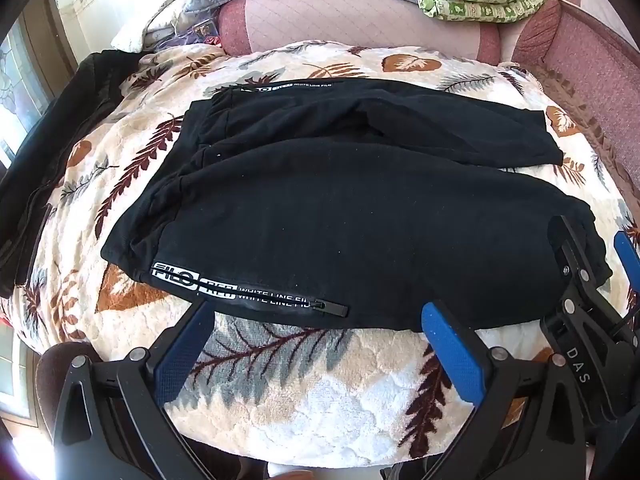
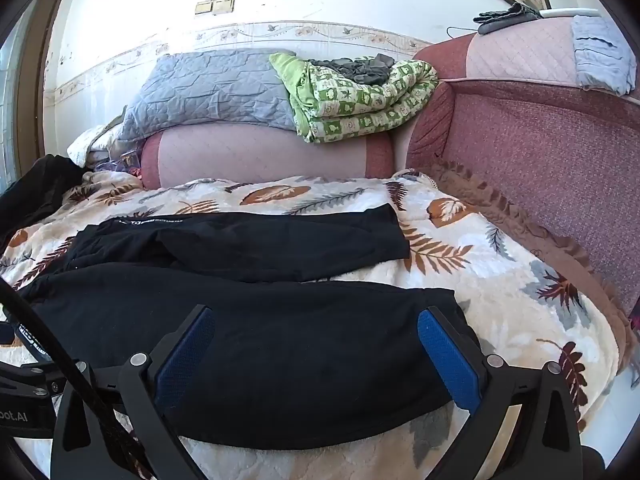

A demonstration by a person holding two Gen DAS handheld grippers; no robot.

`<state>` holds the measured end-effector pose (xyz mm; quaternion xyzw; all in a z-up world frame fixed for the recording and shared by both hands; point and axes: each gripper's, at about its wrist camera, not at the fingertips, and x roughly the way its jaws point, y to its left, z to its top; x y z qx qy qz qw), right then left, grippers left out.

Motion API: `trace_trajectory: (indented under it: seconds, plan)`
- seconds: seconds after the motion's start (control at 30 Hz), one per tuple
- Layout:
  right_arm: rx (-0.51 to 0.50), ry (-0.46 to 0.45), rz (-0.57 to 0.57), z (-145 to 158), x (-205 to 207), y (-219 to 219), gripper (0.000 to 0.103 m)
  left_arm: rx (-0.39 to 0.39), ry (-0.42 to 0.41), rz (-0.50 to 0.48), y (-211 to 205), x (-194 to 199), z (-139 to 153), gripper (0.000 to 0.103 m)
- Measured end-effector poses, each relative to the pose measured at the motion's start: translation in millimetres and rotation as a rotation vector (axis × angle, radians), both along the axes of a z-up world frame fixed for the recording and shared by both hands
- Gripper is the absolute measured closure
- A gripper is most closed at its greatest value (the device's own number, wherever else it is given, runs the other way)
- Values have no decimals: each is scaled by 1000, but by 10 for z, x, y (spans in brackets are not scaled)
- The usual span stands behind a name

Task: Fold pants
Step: 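Move both grippers toward the black sweatpants hem, fingers open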

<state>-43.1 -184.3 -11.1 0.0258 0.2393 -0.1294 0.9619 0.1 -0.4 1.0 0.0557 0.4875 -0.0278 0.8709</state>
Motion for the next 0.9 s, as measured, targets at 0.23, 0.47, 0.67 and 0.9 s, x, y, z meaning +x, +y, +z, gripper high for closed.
trace_trajectory:
  seconds: [0.23,0.47,0.67,0.9]
  plan:
    - [2,2,-2,5,-6,-9,0,-16,2,3,59,-32,-33,0]
    - [-2,31,-6,-49,35,29,0,-9,30,14,41,14,-83,0]
    - [5,53,-8,-89,52,-15,0,-4,36,23,74,39,-139,0]
    - [31,168,-17,-287,199,-68,0,24,75,18,122,94,-370,0]
